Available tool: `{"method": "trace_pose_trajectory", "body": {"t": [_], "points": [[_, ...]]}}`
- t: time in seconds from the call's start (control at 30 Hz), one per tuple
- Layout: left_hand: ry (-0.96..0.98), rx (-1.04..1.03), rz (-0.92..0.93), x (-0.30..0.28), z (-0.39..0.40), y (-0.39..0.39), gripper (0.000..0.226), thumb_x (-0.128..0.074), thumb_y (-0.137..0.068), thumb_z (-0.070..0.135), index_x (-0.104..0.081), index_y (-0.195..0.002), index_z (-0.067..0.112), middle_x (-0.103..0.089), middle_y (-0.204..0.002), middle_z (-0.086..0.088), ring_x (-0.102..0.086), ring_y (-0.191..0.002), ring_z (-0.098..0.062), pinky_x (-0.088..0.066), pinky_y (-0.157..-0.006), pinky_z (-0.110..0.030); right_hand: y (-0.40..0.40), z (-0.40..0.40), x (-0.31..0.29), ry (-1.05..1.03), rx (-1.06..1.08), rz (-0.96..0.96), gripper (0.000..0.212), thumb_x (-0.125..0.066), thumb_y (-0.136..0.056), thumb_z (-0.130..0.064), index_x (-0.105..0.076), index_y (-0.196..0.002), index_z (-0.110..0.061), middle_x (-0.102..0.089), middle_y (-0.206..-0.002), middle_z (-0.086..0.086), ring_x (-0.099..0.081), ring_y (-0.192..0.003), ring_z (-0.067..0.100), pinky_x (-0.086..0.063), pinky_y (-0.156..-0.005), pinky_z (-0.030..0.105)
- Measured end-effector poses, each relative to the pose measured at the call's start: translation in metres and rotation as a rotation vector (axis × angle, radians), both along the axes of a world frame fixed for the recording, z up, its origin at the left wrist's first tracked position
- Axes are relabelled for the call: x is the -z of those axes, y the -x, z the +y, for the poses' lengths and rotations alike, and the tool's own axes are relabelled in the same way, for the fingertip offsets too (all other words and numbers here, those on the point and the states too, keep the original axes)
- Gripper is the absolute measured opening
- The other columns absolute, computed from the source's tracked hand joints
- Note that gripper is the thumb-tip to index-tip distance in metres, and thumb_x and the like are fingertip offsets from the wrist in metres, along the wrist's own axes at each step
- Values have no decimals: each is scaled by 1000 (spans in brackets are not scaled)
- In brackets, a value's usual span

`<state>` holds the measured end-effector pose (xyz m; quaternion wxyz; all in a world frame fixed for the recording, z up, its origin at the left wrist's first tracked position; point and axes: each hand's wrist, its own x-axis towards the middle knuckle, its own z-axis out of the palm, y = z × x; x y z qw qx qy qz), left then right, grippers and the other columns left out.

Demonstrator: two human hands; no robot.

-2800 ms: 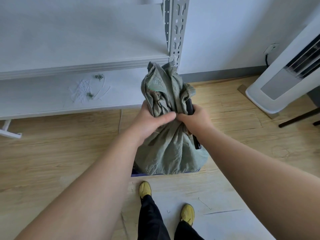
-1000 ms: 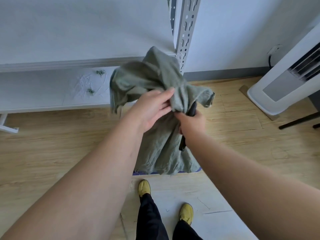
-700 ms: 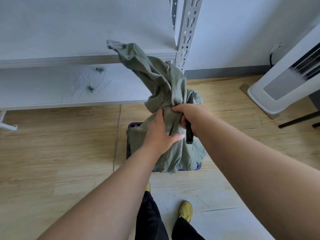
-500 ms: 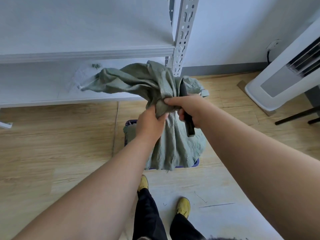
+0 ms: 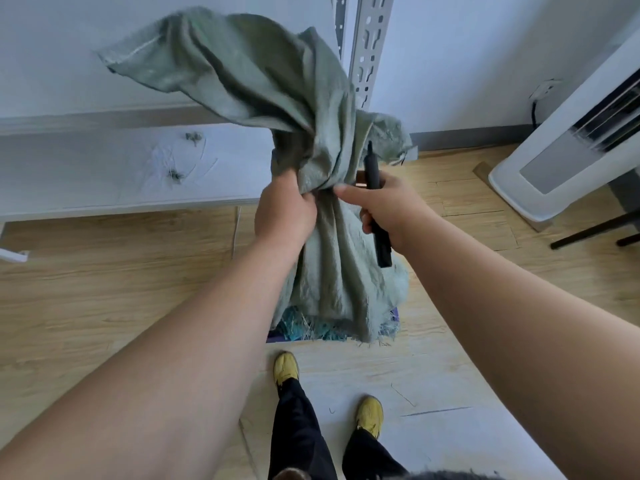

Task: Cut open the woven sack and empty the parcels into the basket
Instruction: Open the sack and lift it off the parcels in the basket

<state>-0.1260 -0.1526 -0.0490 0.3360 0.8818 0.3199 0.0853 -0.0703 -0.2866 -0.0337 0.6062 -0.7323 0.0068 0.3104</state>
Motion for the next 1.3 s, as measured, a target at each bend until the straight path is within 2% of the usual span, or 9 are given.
{"method": "trace_pose_trajectory", "body": {"t": [0.13,0.23,0.33,0.47,0.7,0.8,0.93,1.07,1.3], "points": [[131,-113,-45,-2,9,3,28,-56,-91,33,-60,-106,9,-65,-103,-8,-60,-95,-30,-51,-80,-38,1,-12,16,91,-3,-24,43,-79,-78,-28,-62,-115,-16,-69,-97,-1,-47,-43,9,-46,-48,24],[338,-235,-86,-7,12,-2,35,-63,-86,37,-63,-107,9,-66,-105,-5,-62,-97,-28,-51,-83,-36,7,-15,26,174,-63,-106,59,-81,-73,-38,-57,-125,-22,-64,-115,-9,-60,-65,6,-49,-54,24],[706,-346,-106,-12,0,-4,46,-71,-83,30,-56,-121,6,-59,-110,1,-59,-97,-21,-48,-89,-36,24,-4,35,241,-148,-194,64,-83,-65,-47,-58,-119,-25,-67,-103,-9,-63,-81,12,-53,-66,31],[904,-232,-187,-14,-5,1,39,-74,-81,33,-62,-113,15,-68,-108,1,-66,-94,-18,-52,-93,-41,25,5,39,204,67,-170,31,-79,-73,-33,-63,-97,-22,-66,-80,-6,-61,-71,16,-56,-71,37],[475,163,30,20,-25,45,74,-81,-74,35,-42,-136,22,-55,-115,14,-51,-104,-4,-38,-85,-23,1,2,-5,126,-58,-232,24,-74,-78,-13,-60,-98,-14,-59,-70,-2,-51,-48,9,-44,-45,21],[393,-21,-10,40,-36,51,46,-77,-77,36,-63,-115,15,-70,-104,2,-66,-97,-20,-51,-78,-29,9,6,-10,140,-211,-235,18,-74,-79,-12,-59,-88,-15,-56,-66,-1,-47,-37,3,-40,-39,18],[453,-169,-112,31,-31,43,23,-71,-85,33,-68,-96,13,-72,-89,-5,-69,-86,-30,-57,-78,-41,15,7,-3,67,-135,-248,22,-75,-79,-21,-58,-90,-12,-57,-68,4,-45,-42,11,-42,-46,26],[329,-203,-242,5,-23,27,35,-65,-88,38,-66,-107,8,-70,-102,-6,-64,-93,-25,-52,-82,-34,13,3,0,18,-68,-256,33,-74,-82,-29,-63,-112,-21,-71,-101,-3,-51,-50,7,-45,-49,23],[132,-202,-344,-16,-3,19,39,-65,-88,35,-66,-107,1,-70,-104,-9,-63,-96,-22,-48,-84,-26,10,3,-5,-71,-56,-209,28,-67,-88,-18,-65,-116,-19,-71,-108,-4,-44,-42,9,-43,-45,22]]}}
